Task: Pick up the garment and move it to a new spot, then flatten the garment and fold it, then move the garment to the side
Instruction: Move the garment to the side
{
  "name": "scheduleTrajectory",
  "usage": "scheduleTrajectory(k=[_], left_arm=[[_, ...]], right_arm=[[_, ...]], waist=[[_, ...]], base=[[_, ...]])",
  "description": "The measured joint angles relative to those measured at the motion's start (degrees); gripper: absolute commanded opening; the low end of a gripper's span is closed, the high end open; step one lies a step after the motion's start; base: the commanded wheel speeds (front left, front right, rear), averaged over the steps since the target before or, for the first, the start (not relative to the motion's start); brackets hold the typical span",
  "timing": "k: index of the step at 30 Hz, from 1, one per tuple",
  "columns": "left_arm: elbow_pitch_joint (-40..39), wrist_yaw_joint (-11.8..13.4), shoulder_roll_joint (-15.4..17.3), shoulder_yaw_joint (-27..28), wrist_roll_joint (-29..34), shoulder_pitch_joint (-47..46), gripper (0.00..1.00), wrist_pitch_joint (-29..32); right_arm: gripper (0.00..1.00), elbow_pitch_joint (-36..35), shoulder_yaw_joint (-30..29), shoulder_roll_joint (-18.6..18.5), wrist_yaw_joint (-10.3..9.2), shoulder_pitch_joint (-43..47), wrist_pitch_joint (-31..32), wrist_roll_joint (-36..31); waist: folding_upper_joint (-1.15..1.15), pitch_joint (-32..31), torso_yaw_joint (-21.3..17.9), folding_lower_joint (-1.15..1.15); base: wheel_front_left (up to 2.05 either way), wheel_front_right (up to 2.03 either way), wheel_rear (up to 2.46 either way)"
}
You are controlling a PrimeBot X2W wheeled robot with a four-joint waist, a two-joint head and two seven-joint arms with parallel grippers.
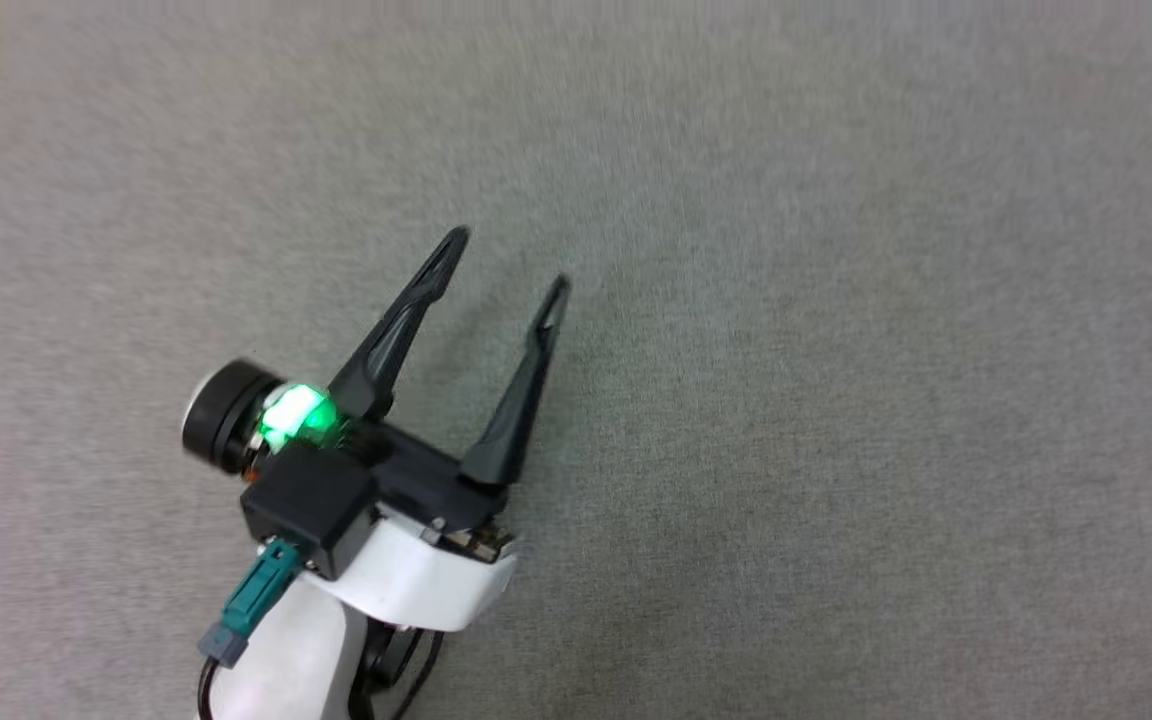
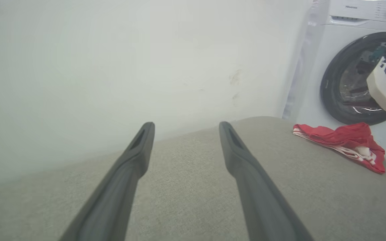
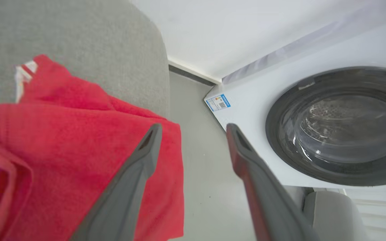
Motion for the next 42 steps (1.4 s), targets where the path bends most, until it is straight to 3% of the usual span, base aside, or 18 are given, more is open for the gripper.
scheduleTrajectory(k=[11,17,26,35,42], left_arm=[[5.14,0.00,-2.29,6.86,-1.58,9.27,1.00,0.00],[6.53,0.00,-2.82,9.14,-2.49,13.01,1.00,0.00],[8.71,0.00,-3.47,11.47,-3.12,16.83,1.00,0.00],[11.83,0.00,-3.33,11.54,-2.94,20.07,1.00,0.00],[13.35,0.00,-4.04,12.04,-2.93,20.31,1.00,0.00]], right_arm=[[1.00,-16.44,0.35,9.16,0.00,9.83,-6.48,7.88],[1.00,-30.73,-5.00,15.61,-0.01,21.73,-8.72,10.77],[1.00,-48.12,-12.83,28.26,-0.01,39.64,-10.01,9.14],[1.00,-52.23,-15.05,39.13,-0.01,51.26,-15.70,8.16],[1.00,-51.53,-15.37,41.95,-0.03,54.27,-18.06,10.04]], waist=[[0.00,-13.87,2.50,-0.01],[0.00,-20.02,4.22,-0.02],[0.00,-24.60,6.60,-0.02],[0.00,-26.61,7.29,-0.02],[0.00,-26.45,7.62,0.00]], base=[[0.00,0.00,0.00],[0.00,0.00,0.00],[0.00,0.00,0.00],[0.00,0.00,0.00],[0.00,0.00,0.00]])
